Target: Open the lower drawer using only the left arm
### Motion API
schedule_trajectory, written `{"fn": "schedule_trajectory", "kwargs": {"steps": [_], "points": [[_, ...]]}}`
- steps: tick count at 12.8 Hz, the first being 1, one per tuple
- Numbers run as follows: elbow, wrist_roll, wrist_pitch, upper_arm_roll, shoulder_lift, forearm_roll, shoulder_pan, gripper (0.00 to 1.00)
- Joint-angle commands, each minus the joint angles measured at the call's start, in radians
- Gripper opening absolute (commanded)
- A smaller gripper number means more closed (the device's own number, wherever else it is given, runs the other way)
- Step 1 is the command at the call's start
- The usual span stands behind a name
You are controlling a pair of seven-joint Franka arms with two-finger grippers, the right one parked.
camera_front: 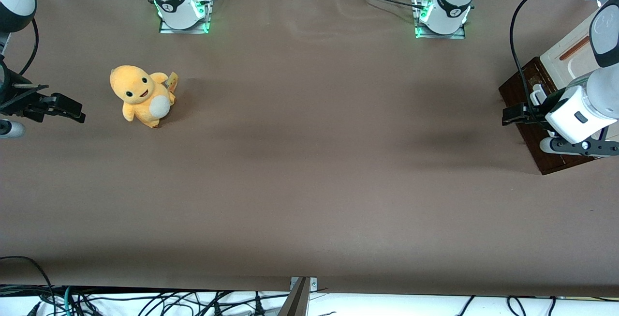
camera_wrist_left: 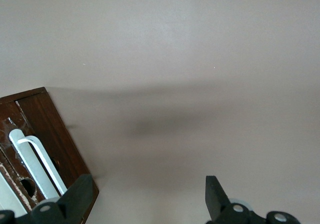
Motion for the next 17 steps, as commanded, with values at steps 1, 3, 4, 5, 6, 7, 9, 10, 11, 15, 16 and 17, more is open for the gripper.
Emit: {"fn": "schedule_trajectory", "kwargs": {"steps": [1,3,4,5,6,7,9,10,11,15,16,17], "points": [[0.007,0.020,0.001,-0.001,-0.008,0.018,-0.001,1.00],[0.005,0.020,0.001,-0.001,-0.006,0.012,-0.001,1.00],[0.007,0.017,0.001,-0.001,-0.006,0.014,-0.001,1.00],[0.007,0.015,0.001,-0.001,-0.006,0.012,-0.002,1.00],[0.007,0.015,0.001,-0.001,-0.006,0.009,-0.001,1.00],[0.005,0.018,0.001,-0.001,-0.006,0.009,0.001,1.00],[0.005,0.020,0.000,0.001,-0.006,0.018,0.001,1.00],[0.005,0.009,0.000,0.000,-0.005,0.023,-0.001,1.00],[0.004,0.006,-0.005,-0.002,0.006,0.026,-0.004,1.00],[-0.003,-0.035,-0.010,-0.002,0.014,0.144,-0.040,1.00],[-0.004,-0.072,-0.010,-0.002,0.015,0.170,-0.065,1.00],[-0.007,-0.109,-0.011,-0.002,0.017,0.189,-0.077,1.00]]}}
